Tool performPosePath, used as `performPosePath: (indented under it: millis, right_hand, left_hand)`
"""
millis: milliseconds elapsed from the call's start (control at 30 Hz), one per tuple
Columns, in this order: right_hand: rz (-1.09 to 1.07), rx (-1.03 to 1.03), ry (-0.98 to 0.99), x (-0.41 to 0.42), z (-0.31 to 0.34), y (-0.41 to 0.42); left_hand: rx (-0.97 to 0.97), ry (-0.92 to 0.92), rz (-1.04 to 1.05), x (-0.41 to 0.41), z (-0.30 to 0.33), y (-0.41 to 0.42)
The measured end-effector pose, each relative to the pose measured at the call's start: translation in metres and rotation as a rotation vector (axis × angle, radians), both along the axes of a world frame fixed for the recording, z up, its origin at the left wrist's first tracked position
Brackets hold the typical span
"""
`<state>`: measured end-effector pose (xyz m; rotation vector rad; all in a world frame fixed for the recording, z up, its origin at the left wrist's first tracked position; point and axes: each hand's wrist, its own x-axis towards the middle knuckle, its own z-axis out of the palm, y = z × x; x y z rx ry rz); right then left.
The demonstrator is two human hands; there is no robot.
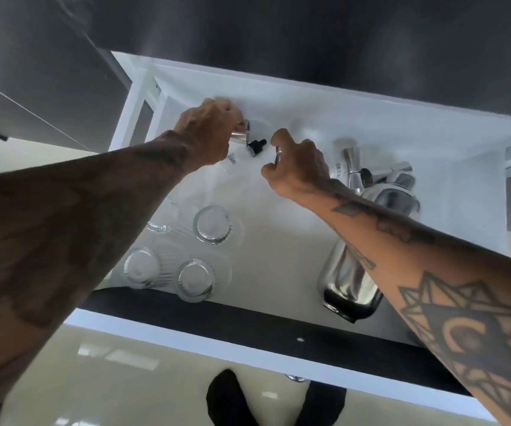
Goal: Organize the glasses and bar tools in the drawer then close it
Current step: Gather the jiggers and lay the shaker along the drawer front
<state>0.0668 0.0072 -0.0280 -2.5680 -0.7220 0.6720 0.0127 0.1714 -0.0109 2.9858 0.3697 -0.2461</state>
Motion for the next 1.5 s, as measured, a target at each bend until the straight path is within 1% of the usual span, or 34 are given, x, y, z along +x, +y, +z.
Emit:
performPosePath:
  millis: [100, 200, 333, 367, 433, 500, 567, 600, 733, 800, 967, 1033, 1133, 1233, 1333, 1433, 1500]
  right_hand:
    - [0.021, -0.009, -0.047, -0.003, 0.002, -0.013]
    - [0.028, -0.015, -0.115, -0.006, 0.002, -0.027]
    - [-0.029, 0.152, -0.26, -0.021, 0.016, -0.055]
    - [-0.021, 0.192, -0.262, -0.031, 0.02, -0.063]
    - [0.05, 0.228, -0.188, -0.056, 0.027, -0.082]
    - [0.196, 0.175, -0.126, -0.077, 0.029, -0.101]
    - [0.339, 0.081, -0.189, -0.084, 0.029, -0.119]
    - [0.368, 0.055, -0.215, -0.084, 0.03, -0.127]
    - [0.301, 0.055, -0.239, -0.08, 0.036, -0.147]
    - [0.265, 0.042, -0.271, -0.077, 0.038, -0.152]
    - [0.172, -0.003, -0.339, -0.059, 0.04, -0.152]
    - [0.116, -0.014, -0.366, -0.047, 0.037, -0.152]
    - [0.086, -0.066, -0.393, -0.026, 0.029, -0.152]
    - [0.038, -0.06, -0.376, -0.006, 0.019, -0.151]
    - [0.0, -0.048, -0.341, 0.009, 0.014, -0.153]
    - [0.011, -0.078, -0.269, 0.016, 0.016, -0.158]
    - [-0.002, -0.05, -0.237, 0.02, 0.024, -0.169]
  left_hand:
    - [0.029, 0.008, 0.02, 0.002, -0.004, 0.001]
    - [-0.051, -0.013, 0.062, 0.0, -0.001, 0.002]
    - [-0.125, -0.076, 0.033, -0.004, 0.012, 0.0]
    - [-0.141, -0.097, 0.034, -0.007, 0.016, 0.001]
    - [-0.183, -0.163, 0.064, -0.017, 0.027, 0.002]
    - [-0.21, -0.283, 0.107, -0.032, 0.041, -0.001]
    - [-0.245, -0.409, 0.158, -0.049, 0.059, -0.008]
    - [-0.268, -0.452, 0.184, -0.057, 0.068, -0.013]
    - [-0.379, -0.507, 0.191, -0.088, 0.1, -0.04]
    - [-0.447, -0.485, 0.176, -0.102, 0.105, -0.061]
    - [-0.565, -0.305, 0.116, -0.122, 0.083, -0.117]
    - [-0.558, -0.201, 0.119, -0.118, 0.067, -0.129]
    - [-0.494, -0.122, 0.144, -0.101, 0.042, -0.14]
    - [-0.452, -0.134, 0.162, -0.078, 0.024, -0.143]
    - [-0.45, -0.146, 0.178, -0.059, 0.013, -0.144]
    - [-0.458, -0.157, 0.156, -0.046, 0.007, -0.147]
    - [-0.457, -0.143, 0.168, -0.039, 0.005, -0.15]
